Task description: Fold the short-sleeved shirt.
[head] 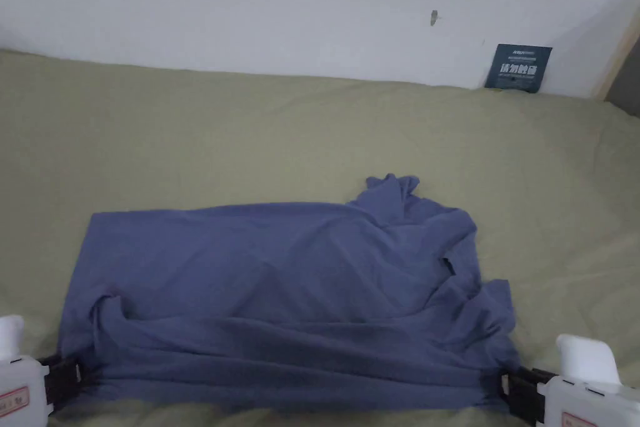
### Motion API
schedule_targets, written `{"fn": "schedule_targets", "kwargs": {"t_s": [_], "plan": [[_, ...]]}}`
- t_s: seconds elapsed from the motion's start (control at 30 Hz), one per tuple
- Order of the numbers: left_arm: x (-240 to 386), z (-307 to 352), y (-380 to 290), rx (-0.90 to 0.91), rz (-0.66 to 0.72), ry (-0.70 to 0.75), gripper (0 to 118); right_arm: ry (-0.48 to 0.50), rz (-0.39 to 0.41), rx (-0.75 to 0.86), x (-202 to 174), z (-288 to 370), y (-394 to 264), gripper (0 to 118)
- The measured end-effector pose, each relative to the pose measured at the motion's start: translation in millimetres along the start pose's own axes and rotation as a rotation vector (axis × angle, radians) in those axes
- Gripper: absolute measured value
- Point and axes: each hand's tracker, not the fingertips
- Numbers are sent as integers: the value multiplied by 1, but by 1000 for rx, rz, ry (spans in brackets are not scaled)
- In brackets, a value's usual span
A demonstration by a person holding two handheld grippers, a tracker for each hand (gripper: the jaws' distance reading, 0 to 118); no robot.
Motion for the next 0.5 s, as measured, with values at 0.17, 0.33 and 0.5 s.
{"fn": "schedule_targets", "kwargs": {"t_s": [0.17, 0.33, 0.5], "plan": [[-1, 10, 4, 9, -14, -15, 2, -19, 42, -13, -9, 11, 6, 7], [-6, 29, 10, 25, 5, -52, 2, 4, 41, -10, -6, 33, 14, 7], [-4, 53, 6, 9, -28, -48, 2, 17, 72, -6, -12, 63, 20, 7]]}}
